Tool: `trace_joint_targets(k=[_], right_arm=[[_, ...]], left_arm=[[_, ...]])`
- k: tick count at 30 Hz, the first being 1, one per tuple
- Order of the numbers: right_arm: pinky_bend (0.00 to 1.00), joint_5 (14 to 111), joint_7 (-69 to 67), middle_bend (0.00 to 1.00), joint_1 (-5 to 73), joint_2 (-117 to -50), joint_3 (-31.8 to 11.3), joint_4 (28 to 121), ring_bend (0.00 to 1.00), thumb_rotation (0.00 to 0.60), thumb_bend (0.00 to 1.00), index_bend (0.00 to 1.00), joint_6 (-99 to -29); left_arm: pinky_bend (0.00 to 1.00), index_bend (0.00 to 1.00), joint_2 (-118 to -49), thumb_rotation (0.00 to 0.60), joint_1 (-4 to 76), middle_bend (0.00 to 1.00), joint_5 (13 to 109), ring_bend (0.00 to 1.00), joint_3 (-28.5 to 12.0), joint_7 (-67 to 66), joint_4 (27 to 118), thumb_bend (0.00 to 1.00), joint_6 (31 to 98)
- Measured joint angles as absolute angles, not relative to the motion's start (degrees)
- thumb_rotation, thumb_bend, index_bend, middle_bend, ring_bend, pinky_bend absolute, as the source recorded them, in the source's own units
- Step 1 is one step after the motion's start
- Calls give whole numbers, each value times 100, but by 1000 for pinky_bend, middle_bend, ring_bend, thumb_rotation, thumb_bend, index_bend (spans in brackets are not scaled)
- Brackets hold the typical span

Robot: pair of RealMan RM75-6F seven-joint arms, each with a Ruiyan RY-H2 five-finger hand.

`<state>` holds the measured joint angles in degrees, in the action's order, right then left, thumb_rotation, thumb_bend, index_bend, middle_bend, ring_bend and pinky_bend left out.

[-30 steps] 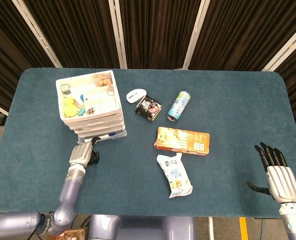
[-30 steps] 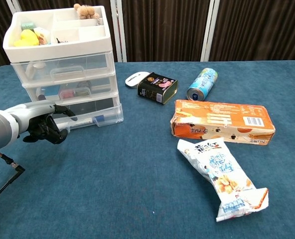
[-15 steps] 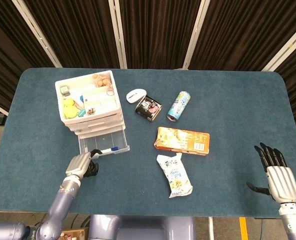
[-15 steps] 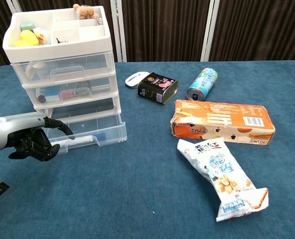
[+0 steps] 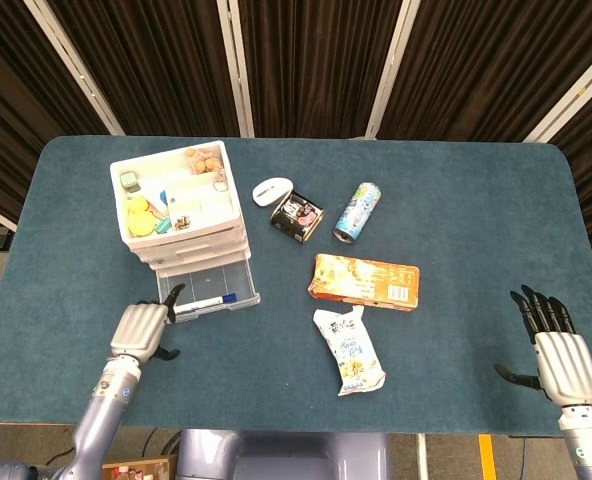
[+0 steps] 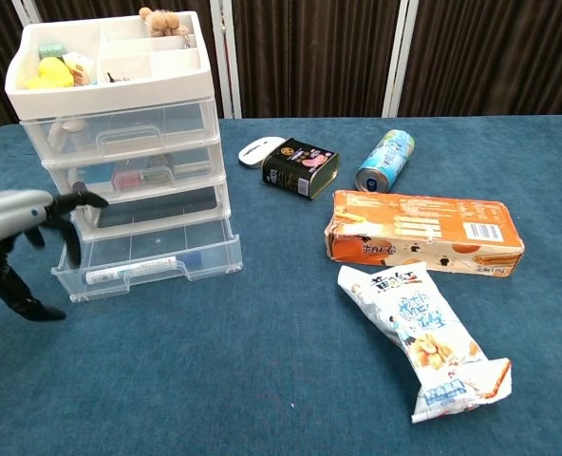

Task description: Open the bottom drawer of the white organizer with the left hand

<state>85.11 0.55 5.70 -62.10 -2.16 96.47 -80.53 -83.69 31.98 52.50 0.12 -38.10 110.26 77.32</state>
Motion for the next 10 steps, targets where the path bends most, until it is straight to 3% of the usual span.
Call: trace_joint_targets(k=[10], right_arm=[[43,8542,323,0,529,-6321,-283,9485,0,600,76,0,-8278]], left_arm=[[141,8,-7493,600,2332,0,7853,0,961,-2978,10127,62,9201]])
